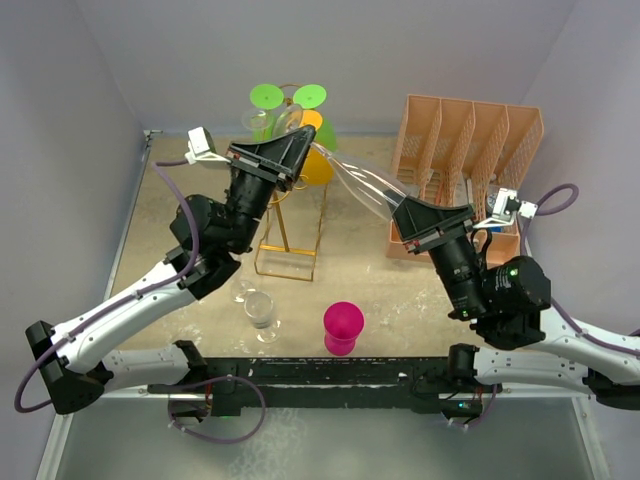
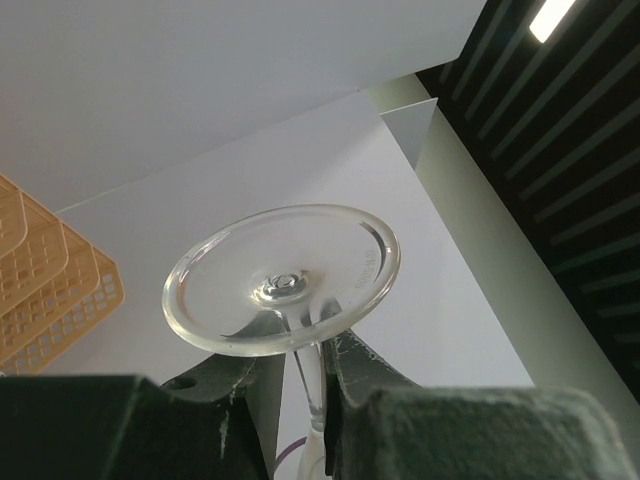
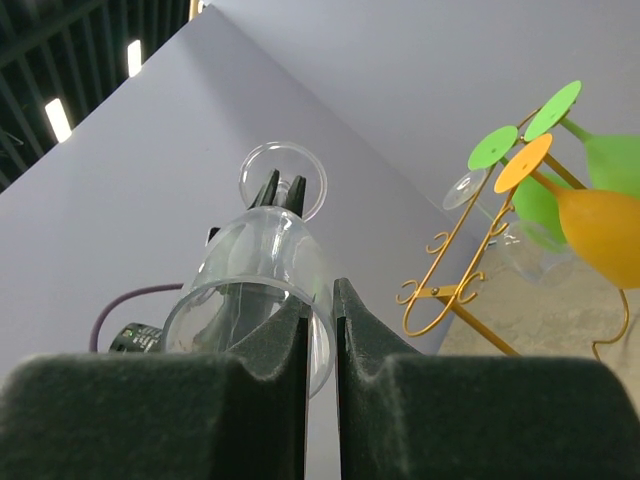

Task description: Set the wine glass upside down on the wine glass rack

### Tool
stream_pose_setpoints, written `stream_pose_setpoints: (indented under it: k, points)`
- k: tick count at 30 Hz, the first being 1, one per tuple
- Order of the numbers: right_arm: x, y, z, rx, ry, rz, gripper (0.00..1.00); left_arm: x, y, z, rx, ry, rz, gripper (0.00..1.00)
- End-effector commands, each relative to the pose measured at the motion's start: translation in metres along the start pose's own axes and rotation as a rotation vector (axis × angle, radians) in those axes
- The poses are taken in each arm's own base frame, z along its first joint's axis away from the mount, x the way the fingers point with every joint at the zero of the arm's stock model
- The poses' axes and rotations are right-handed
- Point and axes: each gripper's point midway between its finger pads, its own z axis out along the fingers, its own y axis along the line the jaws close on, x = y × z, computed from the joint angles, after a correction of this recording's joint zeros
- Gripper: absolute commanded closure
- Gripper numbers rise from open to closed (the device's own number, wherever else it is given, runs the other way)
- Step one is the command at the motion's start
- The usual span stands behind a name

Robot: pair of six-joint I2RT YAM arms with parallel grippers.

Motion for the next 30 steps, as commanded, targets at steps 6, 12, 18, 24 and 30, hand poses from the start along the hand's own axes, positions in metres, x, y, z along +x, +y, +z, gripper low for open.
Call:
stream_pose_setpoints:
  k: [6,12,18,24,30]
  points:
    - [-0.001,0.008,-0.01,-0.069,0.027,0.033,0.86,-0.023,-0.032,-0.002,0.115,-0.085,0.01,1.0]
    - [0.009,-0.001,-0.016,-0.056,0.075,0.006,0.51,-0.018,-0.039,-0.001,0.152,-0.059,0.048,1.0]
    - [0.012,-0.015,-0.029,-0.047,0.112,-0.024,0.45,-0.022,-0.049,-0.002,0.163,-0.06,0.115,1.0]
    - [0.02,-0.034,-0.051,-0.061,0.199,-0.137,0.45,-0.033,-0.054,-0.008,0.14,-0.072,0.259,1.0]
    - [0.005,-0.008,-0.058,-0.188,0.201,-0.146,0.42,-0.012,-0.047,-0.017,0.139,0.076,0.429,1.0]
